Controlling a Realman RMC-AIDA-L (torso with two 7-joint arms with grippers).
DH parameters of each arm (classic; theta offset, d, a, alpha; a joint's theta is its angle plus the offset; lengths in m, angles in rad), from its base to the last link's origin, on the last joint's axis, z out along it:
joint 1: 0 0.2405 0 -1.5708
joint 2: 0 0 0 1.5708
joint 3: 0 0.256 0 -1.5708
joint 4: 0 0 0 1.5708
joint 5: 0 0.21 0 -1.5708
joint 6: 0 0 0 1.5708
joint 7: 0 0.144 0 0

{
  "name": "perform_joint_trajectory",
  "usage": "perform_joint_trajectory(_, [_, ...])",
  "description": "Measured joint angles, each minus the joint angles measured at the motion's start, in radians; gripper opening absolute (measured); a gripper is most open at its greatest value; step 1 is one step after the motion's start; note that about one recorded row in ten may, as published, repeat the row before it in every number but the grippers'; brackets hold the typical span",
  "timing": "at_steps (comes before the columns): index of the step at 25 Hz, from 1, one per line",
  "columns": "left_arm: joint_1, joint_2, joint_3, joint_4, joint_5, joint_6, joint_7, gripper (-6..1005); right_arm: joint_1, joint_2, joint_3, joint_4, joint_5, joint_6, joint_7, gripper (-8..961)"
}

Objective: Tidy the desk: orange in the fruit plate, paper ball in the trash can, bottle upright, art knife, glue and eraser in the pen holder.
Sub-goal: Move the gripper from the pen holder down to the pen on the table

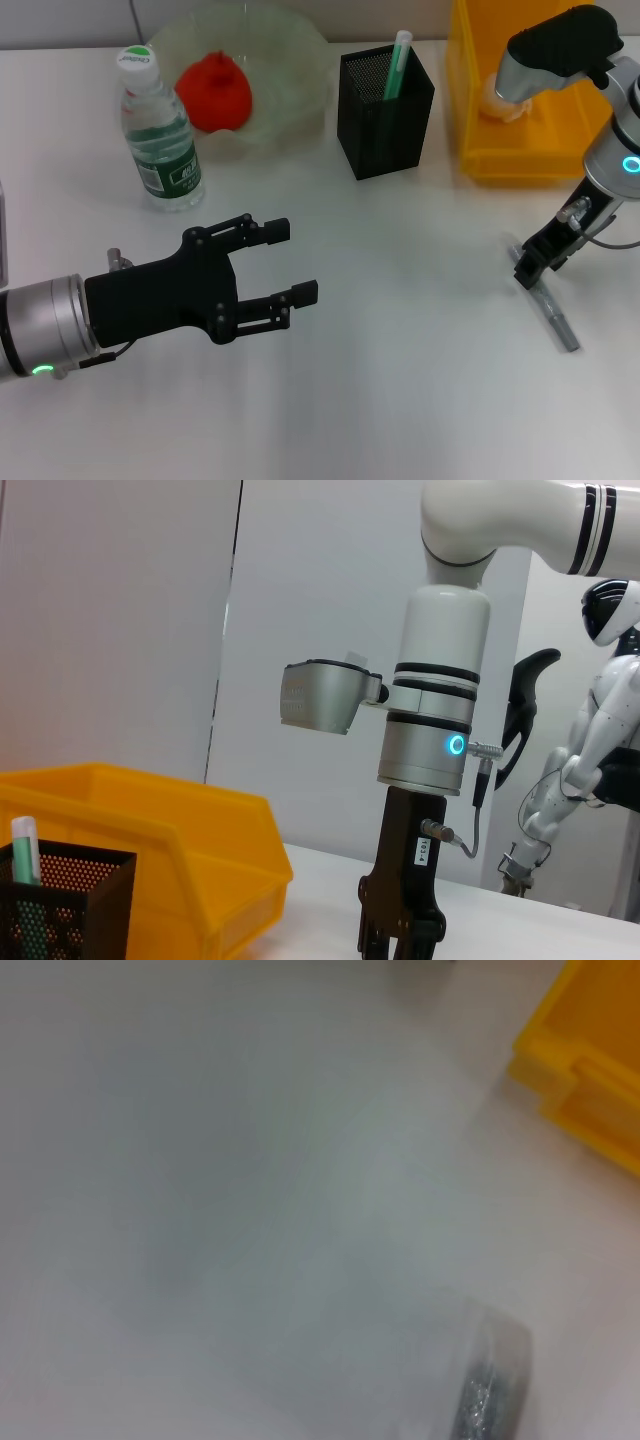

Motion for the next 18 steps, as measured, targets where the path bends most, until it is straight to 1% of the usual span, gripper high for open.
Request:
perform_joint_trajectory(1, [0.000, 0.000, 0.000, 0.000, 0.000, 0.000, 0.000, 784, -0.001, 0.000, 0.000, 0.000, 0.000, 0.003, -0.002, 430])
perform_joint_trajectory(5, [-0.003, 0.000, 0.000, 0.000, 0.000, 0.000, 0.000, 784, -0.007, 0.002, -0.004, 0.001, 0.001, 0.012, -0.011, 417])
perform_joint_trajectory(9, [-0.005, 0.000, 0.000, 0.000, 0.000, 0.000, 0.002, 784, -0.014, 0.004, -0.035, 0.002, 0.004, 0.029, -0.012, 404])
perform_joint_trajectory(18, [-0.007, 0.000, 0.000, 0.000, 0.000, 0.000, 0.003, 784, -0.015, 0.004, -0.040, 0.009, 0.004, 0.036, -0.011, 312])
